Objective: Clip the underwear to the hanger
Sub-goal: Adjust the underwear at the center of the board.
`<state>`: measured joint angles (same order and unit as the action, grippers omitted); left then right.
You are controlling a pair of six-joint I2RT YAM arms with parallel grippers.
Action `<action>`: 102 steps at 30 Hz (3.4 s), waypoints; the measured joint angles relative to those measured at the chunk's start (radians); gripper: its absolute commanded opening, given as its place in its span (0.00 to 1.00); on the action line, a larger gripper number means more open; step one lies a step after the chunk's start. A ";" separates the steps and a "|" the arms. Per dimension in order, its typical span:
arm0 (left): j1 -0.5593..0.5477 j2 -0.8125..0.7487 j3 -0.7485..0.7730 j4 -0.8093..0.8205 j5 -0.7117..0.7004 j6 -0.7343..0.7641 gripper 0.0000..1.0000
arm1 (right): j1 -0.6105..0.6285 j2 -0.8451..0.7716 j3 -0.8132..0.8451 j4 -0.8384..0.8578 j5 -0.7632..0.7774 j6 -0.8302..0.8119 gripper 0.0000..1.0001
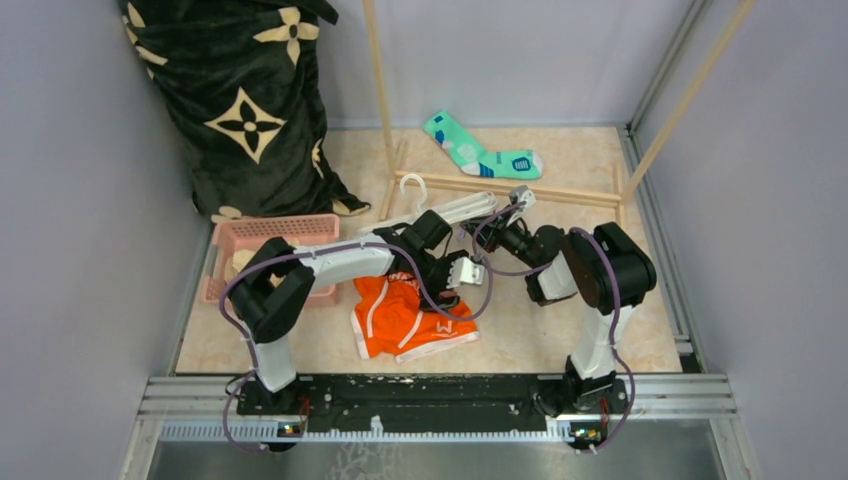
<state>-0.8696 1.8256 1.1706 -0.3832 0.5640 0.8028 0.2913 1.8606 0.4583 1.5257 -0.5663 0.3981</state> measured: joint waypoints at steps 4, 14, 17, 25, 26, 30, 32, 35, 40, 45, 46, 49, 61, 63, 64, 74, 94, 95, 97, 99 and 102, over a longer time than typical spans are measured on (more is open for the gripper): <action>0.002 0.039 0.018 -0.008 0.011 0.015 0.73 | 0.000 0.000 0.000 0.000 0.000 0.000 0.00; 0.018 0.067 0.063 -0.043 0.039 0.033 0.51 | 0.000 0.000 0.000 0.000 0.000 0.010 0.00; 0.020 0.067 0.071 -0.050 0.045 0.033 0.40 | 0.000 0.000 0.000 -0.001 0.000 0.015 0.00; 0.021 0.067 0.079 -0.066 0.064 0.026 0.13 | 0.000 0.000 0.000 -0.001 0.000 0.015 0.00; 0.021 0.067 0.080 -0.068 0.066 0.024 0.08 | 0.000 0.000 0.000 0.000 -0.001 0.015 0.00; 0.021 0.067 0.090 -0.071 0.069 0.014 0.00 | 0.000 0.000 0.000 0.000 -0.001 0.016 0.00; 0.021 0.067 0.092 -0.071 0.067 0.005 0.00 | 0.000 0.000 0.000 -0.001 -0.002 0.016 0.00; 0.021 0.051 0.084 -0.055 0.043 -0.018 0.00 | 0.000 0.000 0.000 0.000 -0.002 0.016 0.00; 0.019 -0.104 -0.067 0.121 -0.066 -0.065 0.00 | 0.000 0.000 0.000 0.000 -0.004 0.015 0.00; -0.043 -0.270 -0.295 0.402 -0.255 -0.097 0.00 | 0.000 0.000 0.001 0.001 -0.006 0.015 0.00; -0.072 -0.281 -0.331 0.456 -0.303 -0.095 0.00 | 0.000 0.000 0.001 0.001 -0.007 0.015 0.00; -0.182 -0.275 -0.417 0.598 -0.463 -0.067 0.00 | 0.000 0.000 0.001 0.000 -0.007 0.015 0.00; -0.410 -0.253 -0.641 0.967 -0.854 0.090 0.10 | 0.000 0.000 0.001 0.001 -0.007 0.015 0.00; -0.448 -0.253 -0.686 1.030 -0.902 0.116 0.16 | 0.000 0.002 0.001 0.001 -0.007 0.015 0.00; -0.466 -0.251 -0.705 1.051 -0.926 0.129 0.19 | 0.000 0.003 0.002 0.001 -0.008 0.015 0.00; -0.516 -0.272 -0.722 1.078 -0.980 0.074 0.74 | 0.000 0.016 0.002 0.002 -0.010 0.015 0.00; -0.042 -0.365 -0.157 0.315 -0.171 -0.251 0.69 | 0.000 0.016 0.003 0.002 -0.018 0.017 0.00; -0.027 -0.314 -0.105 0.257 -0.120 -0.240 0.67 | 0.000 0.016 0.003 0.002 -0.019 0.018 0.00; -0.010 -0.225 -0.030 0.162 -0.044 -0.214 0.64 | 0.000 0.016 0.006 0.002 -0.021 0.018 0.00; -0.002 -0.147 0.014 0.082 0.004 -0.183 0.64 | 0.000 0.016 0.008 0.003 -0.023 0.018 0.00; -0.002 -0.055 0.041 -0.007 0.032 -0.145 0.65 | 0.000 0.016 0.008 0.002 -0.023 0.018 0.00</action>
<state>-0.8711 1.7702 1.2118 -0.3904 0.5964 0.6579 0.2913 1.8771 0.4667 1.5280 -0.5892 0.4160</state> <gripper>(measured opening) 0.638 0.104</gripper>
